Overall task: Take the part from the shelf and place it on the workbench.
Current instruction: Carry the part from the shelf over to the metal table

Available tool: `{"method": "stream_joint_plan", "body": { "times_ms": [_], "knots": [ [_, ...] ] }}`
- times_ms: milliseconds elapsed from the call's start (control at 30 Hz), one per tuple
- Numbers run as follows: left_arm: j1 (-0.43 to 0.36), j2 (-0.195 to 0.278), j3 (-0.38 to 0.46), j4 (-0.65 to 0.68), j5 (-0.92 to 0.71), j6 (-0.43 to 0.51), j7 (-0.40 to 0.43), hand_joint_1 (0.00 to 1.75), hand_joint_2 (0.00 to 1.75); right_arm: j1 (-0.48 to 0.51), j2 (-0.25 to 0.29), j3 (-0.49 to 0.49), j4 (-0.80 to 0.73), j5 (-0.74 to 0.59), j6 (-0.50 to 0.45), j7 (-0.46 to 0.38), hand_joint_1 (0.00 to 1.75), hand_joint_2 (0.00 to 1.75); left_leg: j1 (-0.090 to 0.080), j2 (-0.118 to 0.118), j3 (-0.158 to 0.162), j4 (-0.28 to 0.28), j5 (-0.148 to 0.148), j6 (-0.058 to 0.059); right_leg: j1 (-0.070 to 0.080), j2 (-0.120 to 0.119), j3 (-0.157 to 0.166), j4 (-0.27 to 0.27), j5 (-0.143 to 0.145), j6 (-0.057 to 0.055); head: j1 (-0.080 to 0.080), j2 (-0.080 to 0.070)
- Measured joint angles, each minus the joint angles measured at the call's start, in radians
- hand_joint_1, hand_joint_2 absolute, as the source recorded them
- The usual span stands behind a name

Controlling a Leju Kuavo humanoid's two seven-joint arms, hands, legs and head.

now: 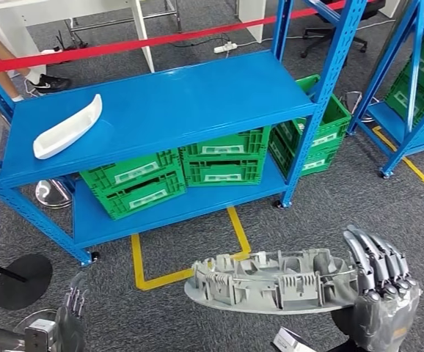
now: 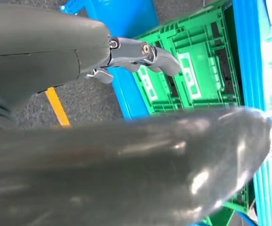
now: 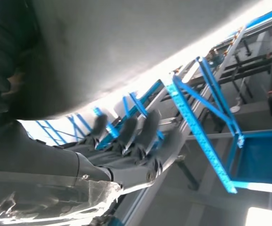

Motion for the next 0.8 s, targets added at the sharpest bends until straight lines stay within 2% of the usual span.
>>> {"method": "stream_joint_plan", "body": {
  "times_ms": [33,67,100,133,200,233,267,300,333,433,467,567,633,800],
  "knots": [
    [-0.001,0.004,-0.010,0.003,0.005,0.005,0.000,0.00,1.75,0.003,0.000,0.000,-0.003,0.002,0.000,0.002,0.14,1.75,0.004,0.000,-0.017,0.069,-0.039,-0.005,0.000,-0.001,-0.010,0.001,0.011,-0.001,-0.002,0.000],
    [-0.002,0.009,-0.021,0.005,0.008,0.014,0.000,0.00,1.75,0.005,0.000,-0.001,-0.005,0.004,0.000,0.003,0.14,1.75,0.007,0.000,-0.025,0.121,-0.052,-0.009,-0.001,-0.002,-0.020,0.001,0.020,0.000,-0.001,0.000],
    [-0.002,0.013,-0.033,0.006,0.008,0.026,0.000,0.00,1.75,0.008,0.000,-0.002,-0.007,0.006,0.000,0.002,0.14,1.75,0.009,0.000,-0.018,0.140,-0.043,-0.011,-0.001,-0.002,-0.030,0.003,0.029,0.002,-0.001,0.000],
    [-0.002,0.018,-0.046,0.007,0.011,0.038,0.000,0.00,1.75,0.011,0.000,-0.003,-0.009,0.008,0.000,0.001,0.14,1.75,0.011,0.000,0.007,0.121,-0.021,-0.012,-0.002,-0.002,-0.041,0.004,0.037,0.005,-0.001,0.000],
    [-0.003,0.030,-0.074,0.008,0.024,0.054,0.000,0.00,1.75,0.014,0.000,-0.007,-0.018,0.010,0.000,-0.006,0.14,1.75,0.014,0.000,0.106,-0.014,0.021,-0.011,-0.003,-0.002,-0.056,0.006,0.049,0.012,-0.002,0.000],
    [-0.006,0.035,-0.087,0.009,0.031,0.059,0.000,0.00,1.75,0.016,0.000,-0.009,-0.023,0.011,0.000,-0.010,0.14,1.75,0.013,-0.001,0.153,-0.088,0.026,-0.008,-0.002,-0.002,-0.062,0.007,0.055,0.017,-0.001,0.000],
    [-0.010,0.040,-0.098,0.012,0.036,0.067,0.000,0.00,1.75,0.017,0.000,-0.011,-0.028,0.012,0.000,-0.014,0.14,1.75,0.012,-0.001,0.184,-0.141,0.026,-0.004,-0.002,-0.002,-0.067,0.009,0.060,0.023,-0.001,0.000],
    [-0.015,0.044,-0.106,0.017,0.035,0.075,0.000,0.00,1.75,0.018,0.000,-0.013,-0.032,0.012,0.000,-0.016,0.14,1.75,0.011,-0.001,0.195,-0.167,0.022,0.001,-0.001,-0.001,-0.072,0.009,0.065,0.028,0.000,0.000],
    [-0.018,0.047,-0.112,0.022,0.034,0.082,0.000,0.00,1.75,0.020,0.000,-0.014,-0.036,0.012,0.000,-0.018,0.14,1.75,0.009,-0.001,0.195,-0.176,0.021,0.005,0.000,-0.001,-0.076,0.010,0.067,0.025,0.000,0.000],
    [-0.020,0.055,-0.129,0.037,0.031,0.090,0.000,0.00,1.75,0.025,0.000,-0.017,-0.042,0.004,0.000,-0.032,0.14,1.75,0.007,0.000,0.189,-0.179,0.025,0.010,0.001,-0.001,-0.080,0.009,0.073,-0.001,0.001,0.000],
    [-0.022,0.057,-0.134,0.041,0.029,0.089,0.000,0.00,1.75,0.025,0.000,-0.018,-0.043,0.000,0.000,-0.039,0.14,1.75,0.005,0.000,0.189,-0.179,0.027,0.013,0.000,-0.001,-0.080,0.005,0.079,0.000,0.001,0.000],
    [-0.034,0.062,-0.144,0.053,0.023,0.084,0.000,0.00,1.75,0.027,0.004,-0.025,-0.043,-0.011,0.000,-0.052,0.14,1.75,0.001,0.000,0.182,-0.178,0.033,0.023,-0.004,-0.001,-0.079,-0.005,0.093,0.024,0.002,0.000],
    [-0.038,0.065,-0.147,0.059,0.021,0.083,0.000,0.00,1.75,0.028,0.006,-0.029,-0.043,-0.015,0.000,-0.054,0.14,1.75,-0.001,0.000,0.176,-0.177,0.037,0.026,-0.006,-0.001,-0.083,-0.009,0.099,0.034,0.001,0.000],
    [-0.043,0.071,-0.153,0.070,0.012,0.077,0.000,0.00,1.75,0.033,0.005,-0.031,-0.043,-0.031,0.000,-0.005,0.14,1.75,-0.002,0.000,0.167,-0.176,0.044,0.029,-0.009,-0.001,-0.092,-0.009,0.105,0.043,0.001,0.000]
  ]
}}
